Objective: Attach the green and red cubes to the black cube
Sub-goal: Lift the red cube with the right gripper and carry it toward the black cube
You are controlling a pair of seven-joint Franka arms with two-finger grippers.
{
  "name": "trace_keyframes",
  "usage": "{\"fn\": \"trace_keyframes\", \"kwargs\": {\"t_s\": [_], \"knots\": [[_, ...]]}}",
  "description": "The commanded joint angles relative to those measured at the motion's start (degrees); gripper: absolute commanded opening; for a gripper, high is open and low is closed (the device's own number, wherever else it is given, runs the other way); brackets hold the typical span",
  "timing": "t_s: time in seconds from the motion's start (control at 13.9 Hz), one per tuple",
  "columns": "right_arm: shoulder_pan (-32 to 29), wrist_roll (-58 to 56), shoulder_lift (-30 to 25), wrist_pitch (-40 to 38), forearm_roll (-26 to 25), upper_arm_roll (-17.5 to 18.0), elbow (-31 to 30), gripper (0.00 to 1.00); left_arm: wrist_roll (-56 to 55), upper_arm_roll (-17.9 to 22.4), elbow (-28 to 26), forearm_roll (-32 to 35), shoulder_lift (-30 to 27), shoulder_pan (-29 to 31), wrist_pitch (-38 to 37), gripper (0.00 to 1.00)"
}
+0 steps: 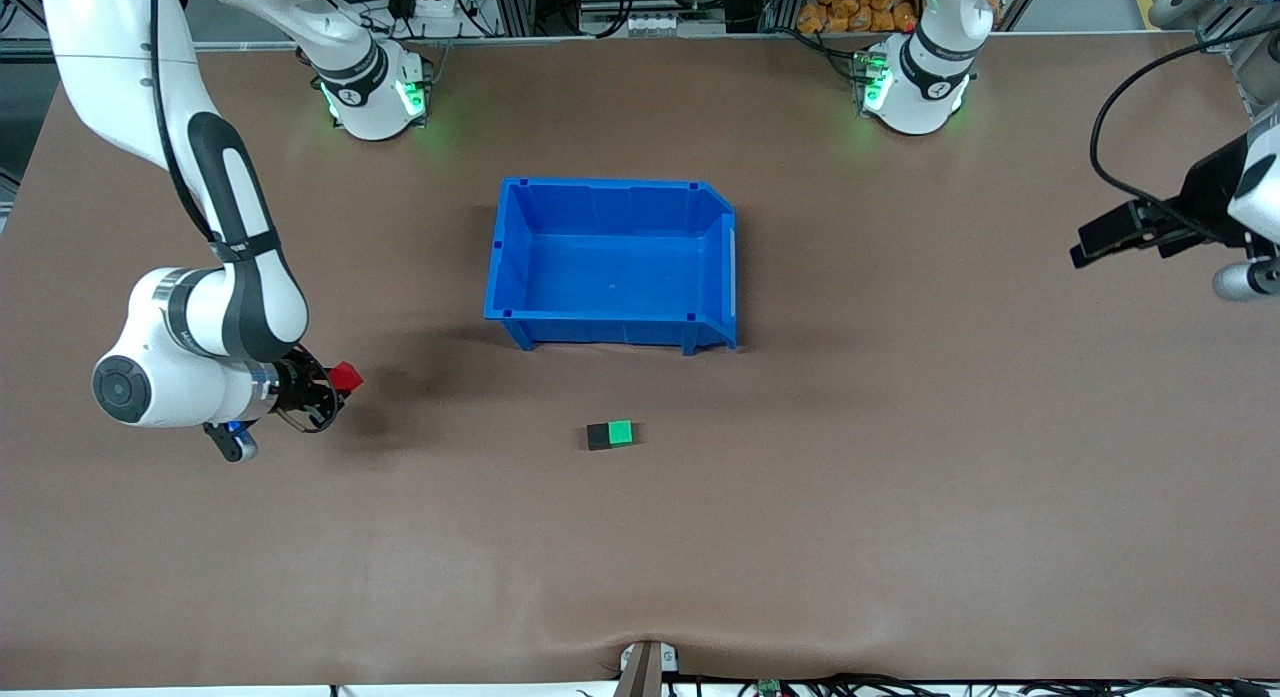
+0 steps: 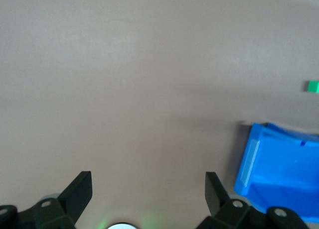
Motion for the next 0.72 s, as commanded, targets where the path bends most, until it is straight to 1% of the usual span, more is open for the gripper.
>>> {"fn": "trace_keyframes", "kwargs": {"t_s": [0.0, 0.07, 0.14, 0.29, 0.43, 0.65], "knots": [[0.6, 1.3, -1.1, -0.9, 1.4, -0.2, 0.6, 0.00, 2.8, -0.6, -10.9, 1.8, -7.7, 0.6, 5.4, 1.00], [0.7, 2.3, -1.1, -0.8, 1.8, -0.2, 0.9, 0.00, 5.5, -0.6, -13.3, 2.1, -9.2, 0.6, 7.2, 1.00], [0.8, 3.5, -1.0, -0.9, 1.8, -0.2, 1.2, 0.00, 8.2, -0.6, -13.6, 2.1, -9.6, 1.1, 7.6, 1.00], [1.6, 4.5, -0.9, -0.8, 2.0, -0.2, 1.7, 0.00, 8.8, -0.6, -13.4, 2.0, -9.7, 2.0, 7.6, 1.00], [2.5, 7.3, -0.6, -0.8, 2.1, -0.2, 3.0, 0.00, 8.8, -0.3, -12.6, 1.9, -9.4, 2.0, 7.4, 1.00], [3.8, 10.2, -0.2, -0.8, 2.2, -0.2, 4.4, 0.00, 8.1, -0.8, -9.8, 2.1, -8.6, 0.9, 4.3, 1.00]]}}
